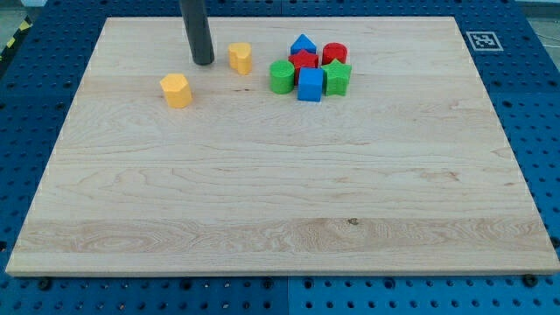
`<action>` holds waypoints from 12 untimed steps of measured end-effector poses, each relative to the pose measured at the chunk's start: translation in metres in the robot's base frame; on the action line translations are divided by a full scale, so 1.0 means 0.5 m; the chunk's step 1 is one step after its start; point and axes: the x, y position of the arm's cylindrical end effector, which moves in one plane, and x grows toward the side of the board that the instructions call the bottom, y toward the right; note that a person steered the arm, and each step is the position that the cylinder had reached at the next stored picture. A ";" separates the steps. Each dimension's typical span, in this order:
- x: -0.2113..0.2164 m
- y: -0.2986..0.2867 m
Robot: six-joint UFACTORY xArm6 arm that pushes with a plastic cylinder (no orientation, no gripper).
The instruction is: Place the yellow heart top left of the green circle
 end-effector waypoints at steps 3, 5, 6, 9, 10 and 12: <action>-0.002 0.096; -0.002 0.125; 0.002 0.134; 0.002 0.034; 0.002 0.034; 0.002 0.029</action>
